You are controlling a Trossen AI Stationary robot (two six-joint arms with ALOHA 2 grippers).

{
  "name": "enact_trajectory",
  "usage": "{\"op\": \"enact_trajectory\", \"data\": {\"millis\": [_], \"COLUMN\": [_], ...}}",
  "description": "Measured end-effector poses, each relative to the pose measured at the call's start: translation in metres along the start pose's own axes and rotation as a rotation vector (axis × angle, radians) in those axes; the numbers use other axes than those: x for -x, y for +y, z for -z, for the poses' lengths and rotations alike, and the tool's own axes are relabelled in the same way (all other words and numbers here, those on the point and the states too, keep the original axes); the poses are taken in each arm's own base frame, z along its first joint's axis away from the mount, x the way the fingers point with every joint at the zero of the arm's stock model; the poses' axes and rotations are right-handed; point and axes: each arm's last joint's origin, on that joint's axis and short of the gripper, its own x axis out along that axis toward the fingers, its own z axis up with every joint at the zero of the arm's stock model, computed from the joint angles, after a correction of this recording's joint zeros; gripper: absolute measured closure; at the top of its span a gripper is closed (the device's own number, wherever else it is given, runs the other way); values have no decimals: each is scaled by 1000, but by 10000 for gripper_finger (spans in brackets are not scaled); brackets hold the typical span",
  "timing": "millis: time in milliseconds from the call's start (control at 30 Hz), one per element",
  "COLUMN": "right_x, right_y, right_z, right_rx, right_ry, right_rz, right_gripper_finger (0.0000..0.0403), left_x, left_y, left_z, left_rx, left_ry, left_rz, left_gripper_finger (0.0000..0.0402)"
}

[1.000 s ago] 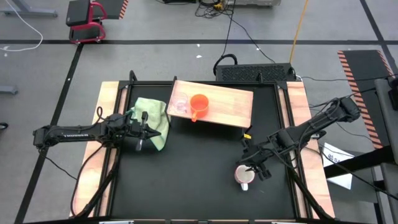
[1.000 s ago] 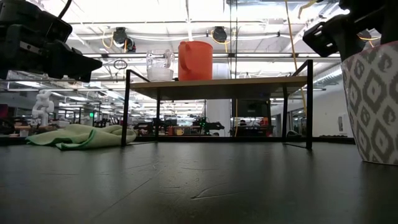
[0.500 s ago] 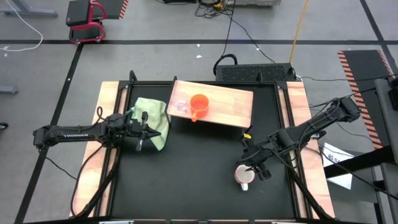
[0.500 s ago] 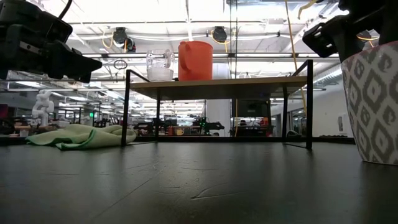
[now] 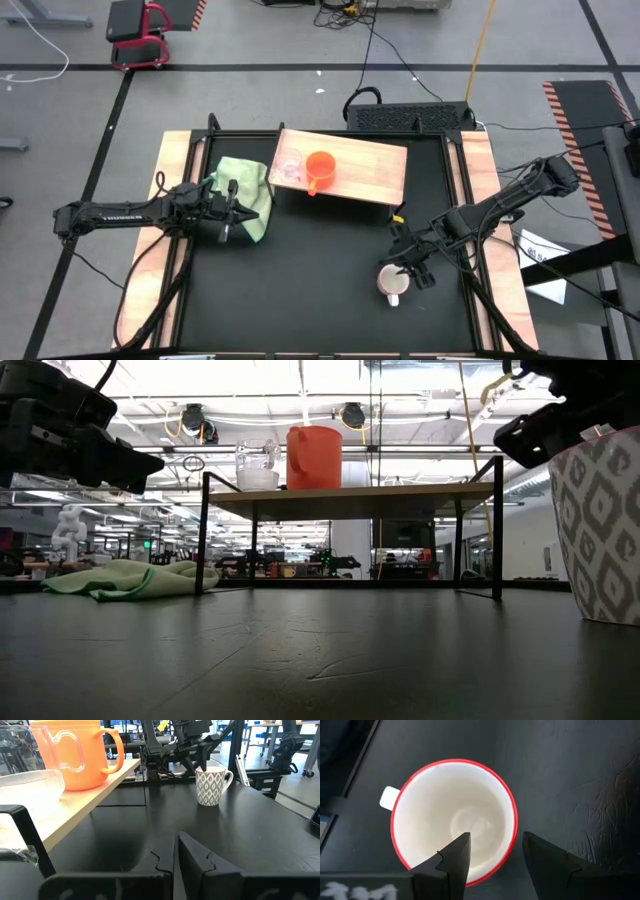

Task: Stack small to large cups/mugs on shelf
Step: Put the white mug on the shelf

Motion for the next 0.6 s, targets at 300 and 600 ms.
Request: {"op": "enact_trajectory", "data": {"millis": [300,600], "right_x": [0,0], "right_y": [0,0], "right_z": [-1,-1], "right_rx": [24,38], "right_ry": [-12,-13], "right_rz": [-1,-1], "right_gripper_finger": [238,285], "left_x": [0,0], "left_y": [0,0], "left_z": [0,0], "left_rx": [7,7], "left_ry": [0,0], "left_rz": [0,0], "left_gripper_finger": [376,376]}}
